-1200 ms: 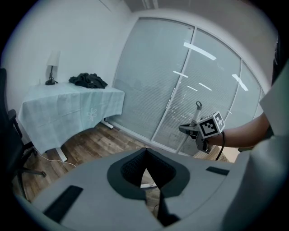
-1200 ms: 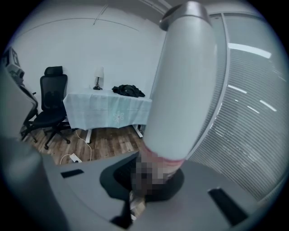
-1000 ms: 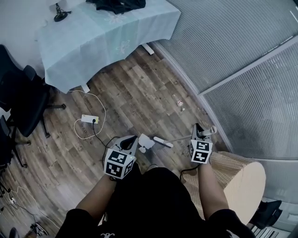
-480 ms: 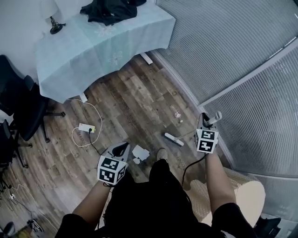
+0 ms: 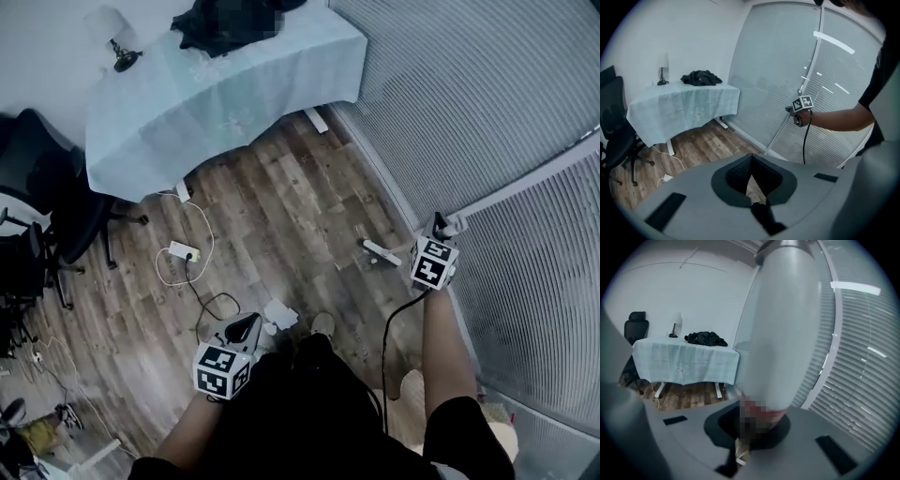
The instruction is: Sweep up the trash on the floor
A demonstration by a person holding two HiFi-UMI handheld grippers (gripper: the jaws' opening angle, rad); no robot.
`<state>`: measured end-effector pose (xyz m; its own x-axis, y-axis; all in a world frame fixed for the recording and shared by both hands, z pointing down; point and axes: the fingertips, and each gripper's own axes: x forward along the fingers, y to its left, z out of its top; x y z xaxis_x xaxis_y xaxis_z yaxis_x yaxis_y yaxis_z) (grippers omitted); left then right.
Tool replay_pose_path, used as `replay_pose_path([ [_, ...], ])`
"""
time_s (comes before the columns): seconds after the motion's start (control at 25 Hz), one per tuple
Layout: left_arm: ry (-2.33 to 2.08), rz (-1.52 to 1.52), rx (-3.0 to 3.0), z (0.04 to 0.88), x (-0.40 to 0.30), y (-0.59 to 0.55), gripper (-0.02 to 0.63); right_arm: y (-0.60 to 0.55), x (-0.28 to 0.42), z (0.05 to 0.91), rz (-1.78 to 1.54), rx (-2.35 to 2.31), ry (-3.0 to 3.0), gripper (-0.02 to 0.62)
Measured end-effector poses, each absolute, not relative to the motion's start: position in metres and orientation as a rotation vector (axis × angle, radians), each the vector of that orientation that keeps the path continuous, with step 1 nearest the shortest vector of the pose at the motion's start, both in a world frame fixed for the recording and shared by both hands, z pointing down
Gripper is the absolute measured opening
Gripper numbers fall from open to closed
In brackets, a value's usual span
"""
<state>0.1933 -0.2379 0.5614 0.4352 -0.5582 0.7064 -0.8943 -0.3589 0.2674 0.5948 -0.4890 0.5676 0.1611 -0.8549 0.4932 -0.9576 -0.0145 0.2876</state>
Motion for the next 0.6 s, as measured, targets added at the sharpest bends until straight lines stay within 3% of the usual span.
replay_pose_path([
  [0.36, -1.406, 0.713, 1.870, 0.553, 0.158, -0.232, -0.006, -0.566, 0.621, 0.599, 0.265, 1.977, -1.645, 0.015],
  [0.6, -1.426, 0.718, 1.824, 0.557, 0.159, -0.214, -0.006, -0.572, 0.579, 0.624, 0.284, 1.874, -1.699, 0.015],
])
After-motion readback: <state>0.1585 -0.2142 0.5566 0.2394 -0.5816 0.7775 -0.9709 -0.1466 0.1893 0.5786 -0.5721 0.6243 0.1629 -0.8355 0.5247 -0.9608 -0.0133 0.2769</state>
